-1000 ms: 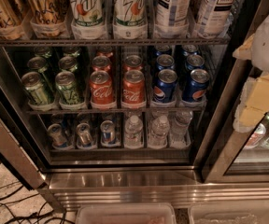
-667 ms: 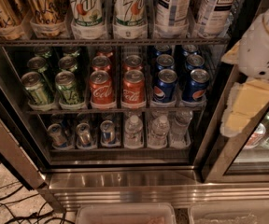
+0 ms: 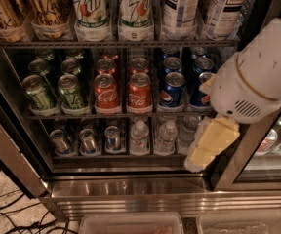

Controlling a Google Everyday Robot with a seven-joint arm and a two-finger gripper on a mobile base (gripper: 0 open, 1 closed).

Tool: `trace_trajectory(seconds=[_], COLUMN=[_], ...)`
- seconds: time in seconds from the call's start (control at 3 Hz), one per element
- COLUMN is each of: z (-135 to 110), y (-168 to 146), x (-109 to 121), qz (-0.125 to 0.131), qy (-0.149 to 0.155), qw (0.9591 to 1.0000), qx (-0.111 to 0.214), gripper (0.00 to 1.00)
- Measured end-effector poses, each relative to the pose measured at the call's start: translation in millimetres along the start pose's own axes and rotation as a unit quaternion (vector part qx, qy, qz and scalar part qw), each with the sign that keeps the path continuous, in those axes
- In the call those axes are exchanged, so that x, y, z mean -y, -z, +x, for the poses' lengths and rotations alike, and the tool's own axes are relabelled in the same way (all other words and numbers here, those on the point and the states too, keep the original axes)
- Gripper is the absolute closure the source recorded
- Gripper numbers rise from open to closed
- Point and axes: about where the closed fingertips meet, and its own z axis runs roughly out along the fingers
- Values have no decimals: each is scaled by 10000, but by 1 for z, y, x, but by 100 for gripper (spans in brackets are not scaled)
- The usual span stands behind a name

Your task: Pick redbull can from bottom shelf of fridge

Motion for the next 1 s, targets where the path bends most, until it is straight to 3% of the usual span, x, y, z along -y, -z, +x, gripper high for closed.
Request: trace_trajectory(seconds=[0.33, 0.67, 1.0], z=[-13, -31, -55], y=[-21, -42, -62], x=[-24, -41, -61], qz=[-97, -293, -652], qy=[-238, -450, -602], qw=[9979, 9895, 9771], qx=[598, 1338, 1934], gripper=[0, 0, 0])
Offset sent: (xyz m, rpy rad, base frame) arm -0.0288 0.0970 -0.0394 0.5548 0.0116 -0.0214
